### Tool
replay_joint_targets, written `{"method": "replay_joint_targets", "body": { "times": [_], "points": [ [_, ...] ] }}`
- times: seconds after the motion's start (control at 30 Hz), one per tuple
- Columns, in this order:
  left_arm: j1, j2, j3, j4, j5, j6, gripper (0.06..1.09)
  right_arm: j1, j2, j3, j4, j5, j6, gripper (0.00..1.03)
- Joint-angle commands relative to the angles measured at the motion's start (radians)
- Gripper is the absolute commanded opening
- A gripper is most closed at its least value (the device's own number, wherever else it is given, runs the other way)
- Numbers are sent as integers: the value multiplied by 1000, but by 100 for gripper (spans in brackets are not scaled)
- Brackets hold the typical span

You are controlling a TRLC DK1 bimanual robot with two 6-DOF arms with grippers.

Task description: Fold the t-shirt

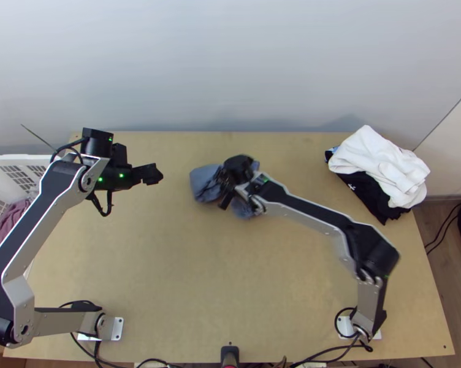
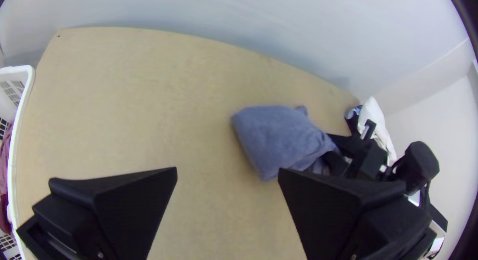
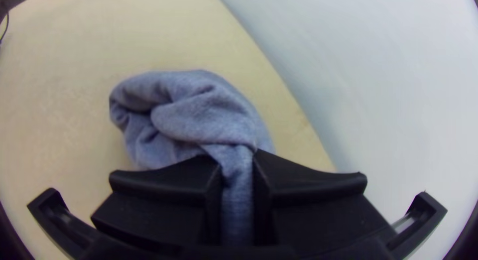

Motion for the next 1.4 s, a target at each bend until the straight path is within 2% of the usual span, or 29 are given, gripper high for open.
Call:
{"method": "replay_joint_targets", "body": {
  "times": [0.0, 0.2, 0.43, 0.7, 0.9, 1.0, 1.1, 1.2, 1.27, 1.37],
  "points": [
    [-4, -16, 2, -1, -1, -9, 104, -84, -166, 16, -1, 4, 89, 3],
    [-2, -52, -15, -10, -2, -12, 104, -234, -338, -40, -17, 4, 151, 3],
    [1, -81, -62, -16, -4, -7, 104, -527, -540, -77, -50, -11, 181, 3],
    [2, -96, -116, -16, -8, -1, 104, -1010, -643, -96, -68, -229, 209, 3],
    [5, -112, -164, -18, -18, 12, 104, -1352, -606, -123, -16, -401, 207, 3],
    [15, -113, -171, -19, -19, 22, 104, -1477, -559, -158, 39, -447, 200, 3],
    [28, -110, -174, -19, -19, 25, 104, -1530, -499, -208, 105, -461, 184, 3],
    [41, -108, -177, -19, -19, 28, 104, -1515, -447, -281, 219, -461, 177, 3],
    [51, -108, -177, -19, -19, 29, 104, -1448, -414, -313, 263, -452, 178, 3],
    [71, -112, -176, -22, -19, 32, 104, -1303, -368, -316, 300, -361, 207, 3]
  ]
}}
